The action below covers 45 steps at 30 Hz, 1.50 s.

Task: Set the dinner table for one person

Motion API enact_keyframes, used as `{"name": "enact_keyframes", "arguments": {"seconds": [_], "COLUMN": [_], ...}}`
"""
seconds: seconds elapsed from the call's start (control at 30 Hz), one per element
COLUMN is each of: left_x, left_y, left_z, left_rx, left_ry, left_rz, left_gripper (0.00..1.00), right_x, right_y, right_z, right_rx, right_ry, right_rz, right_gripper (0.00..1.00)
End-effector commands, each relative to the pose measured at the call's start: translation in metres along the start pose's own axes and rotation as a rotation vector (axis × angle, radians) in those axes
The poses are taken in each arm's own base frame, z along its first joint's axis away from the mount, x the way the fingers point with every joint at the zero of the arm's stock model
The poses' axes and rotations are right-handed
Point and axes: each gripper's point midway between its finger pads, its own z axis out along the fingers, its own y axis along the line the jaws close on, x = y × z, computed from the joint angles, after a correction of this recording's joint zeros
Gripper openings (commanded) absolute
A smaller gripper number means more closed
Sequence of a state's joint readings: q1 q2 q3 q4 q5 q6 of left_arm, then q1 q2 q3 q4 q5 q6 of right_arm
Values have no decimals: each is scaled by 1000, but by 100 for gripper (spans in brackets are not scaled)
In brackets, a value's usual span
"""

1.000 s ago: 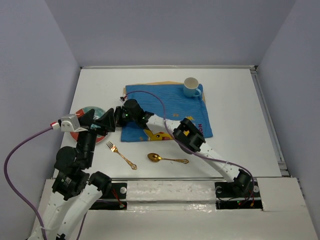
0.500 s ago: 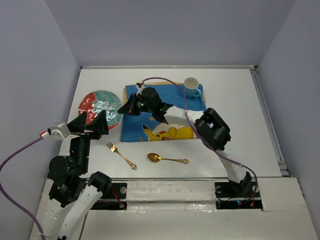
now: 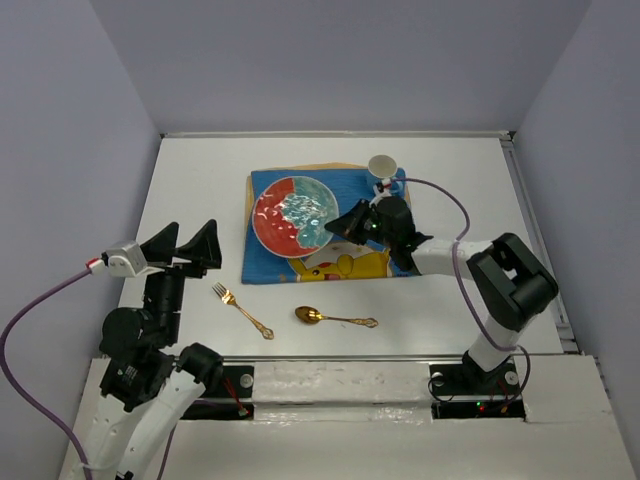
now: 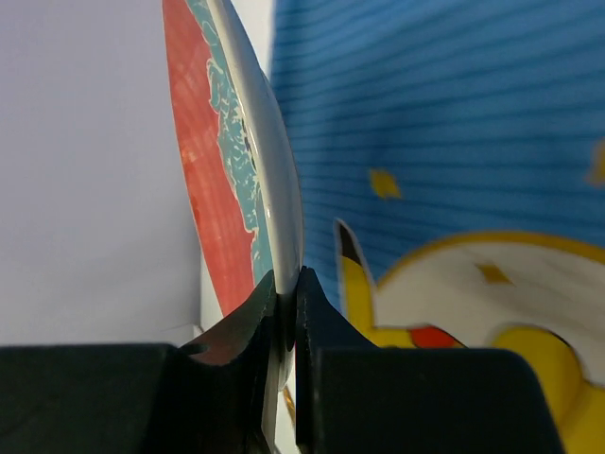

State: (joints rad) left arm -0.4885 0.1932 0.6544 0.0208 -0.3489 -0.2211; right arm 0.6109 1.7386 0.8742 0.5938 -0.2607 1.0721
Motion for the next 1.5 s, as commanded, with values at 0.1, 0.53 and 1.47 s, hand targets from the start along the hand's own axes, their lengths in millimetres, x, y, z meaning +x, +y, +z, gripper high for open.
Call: {"name": "enact_keyframes", "arguments": {"seconds": [0.1,0.53,1.47], "left_x": [5,13,17], "left_y": [-7,-10,-12], "left_z": [10,13,15], "left_rx": [24,39,44], "left_ry": [7,35,48], "left_rz": [7,11,15], "left_gripper": [99,99,99], "right_x": [-63,-71,-60], "right_y": [53,23,-27], "right_z": [-52,-22,-1], "right_rx": [-232,-217,-130], "right_ry": [-239,-197,-174], "right_rz": [-36,-3,72], "right_gripper": [0,0,12]}}
